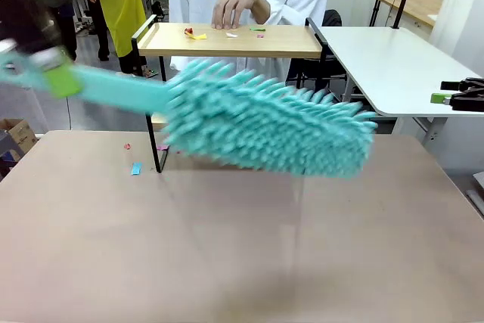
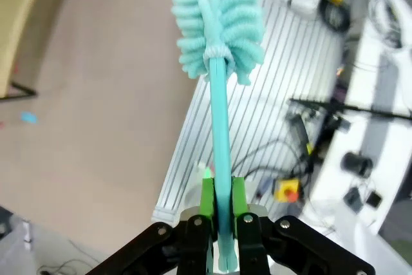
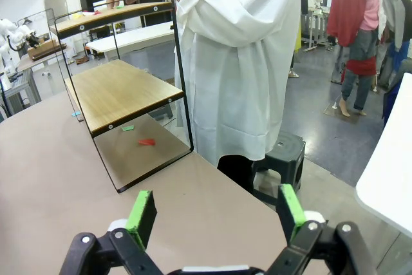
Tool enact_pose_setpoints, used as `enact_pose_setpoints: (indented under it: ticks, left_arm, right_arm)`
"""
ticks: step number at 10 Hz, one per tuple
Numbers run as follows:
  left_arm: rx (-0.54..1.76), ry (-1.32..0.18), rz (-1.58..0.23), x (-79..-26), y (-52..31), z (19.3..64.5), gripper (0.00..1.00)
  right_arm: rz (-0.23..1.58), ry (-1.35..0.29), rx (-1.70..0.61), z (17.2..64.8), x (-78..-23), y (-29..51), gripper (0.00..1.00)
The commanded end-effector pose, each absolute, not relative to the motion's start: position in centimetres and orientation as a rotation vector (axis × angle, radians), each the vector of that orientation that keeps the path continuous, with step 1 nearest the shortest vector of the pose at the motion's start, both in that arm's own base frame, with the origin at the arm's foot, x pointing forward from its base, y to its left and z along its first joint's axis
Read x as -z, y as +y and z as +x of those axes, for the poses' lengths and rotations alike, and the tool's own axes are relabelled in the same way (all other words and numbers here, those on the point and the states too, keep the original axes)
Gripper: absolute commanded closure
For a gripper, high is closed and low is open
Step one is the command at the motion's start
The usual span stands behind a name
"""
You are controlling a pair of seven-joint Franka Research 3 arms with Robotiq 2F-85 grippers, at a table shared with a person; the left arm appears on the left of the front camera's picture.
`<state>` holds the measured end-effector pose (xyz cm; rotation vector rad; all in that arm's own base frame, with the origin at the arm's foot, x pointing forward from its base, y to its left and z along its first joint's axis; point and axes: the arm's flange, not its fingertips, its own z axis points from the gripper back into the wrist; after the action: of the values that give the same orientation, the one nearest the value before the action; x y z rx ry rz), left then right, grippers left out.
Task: Clean the shelf.
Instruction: Clean the specific section of the Shelf indicated by the human with the Duster.
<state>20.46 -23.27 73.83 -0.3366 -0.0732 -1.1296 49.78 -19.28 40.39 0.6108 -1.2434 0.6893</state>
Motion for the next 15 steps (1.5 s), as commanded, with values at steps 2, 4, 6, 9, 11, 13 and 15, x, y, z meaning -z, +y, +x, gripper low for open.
enact_pose_setpoints:
  ticks: [2, 4, 6, 9, 11, 13, 15]
  left_arm:
    - [0.861, -0.320, -0.323, -77.6, -30.9, 18.7, 0.87]
    - [0.687, -0.470, -0.323, -79.0, -35.3, 17.5, 0.87]
    - [0.509, -0.544, -0.309, -79.7, -39.4, 18.6, 0.87]
    - [0.283, -0.686, -0.279, -79.1, -45.2, 22.8, 0.87]
    - [0.186, -0.753, -0.286, -77.7, -47.7, 26.0, 0.87]
    - [0.136, -0.718, -0.274, -76.0, -48.8, 28.5, 0.87]
    - [0.090, -0.724, -0.222, -74.4, -49.2, 30.7, 0.87]
  right_arm:
    - [0.605, -1.242, -0.693, 49.7, -40.7, -19.3, 0.00]
    - [0.605, -1.242, -0.693, 49.7, -40.7, -19.3, 0.00]
    - [0.605, -1.242, -0.693, 49.7, -40.7, -19.3, 0.00]
    - [0.605, -1.242, -0.693, 49.7, -40.7, -19.3, 0.00]
    - [0.605, -1.242, -0.693, 49.7, -40.7, -19.3, 0.00]
    - [0.605, -1.242, -0.693, 49.7, -40.7, -19.3, 0.00]
    - [0.605, -1.242, -0.693, 49.7, -40.7, -19.3, 0.00]
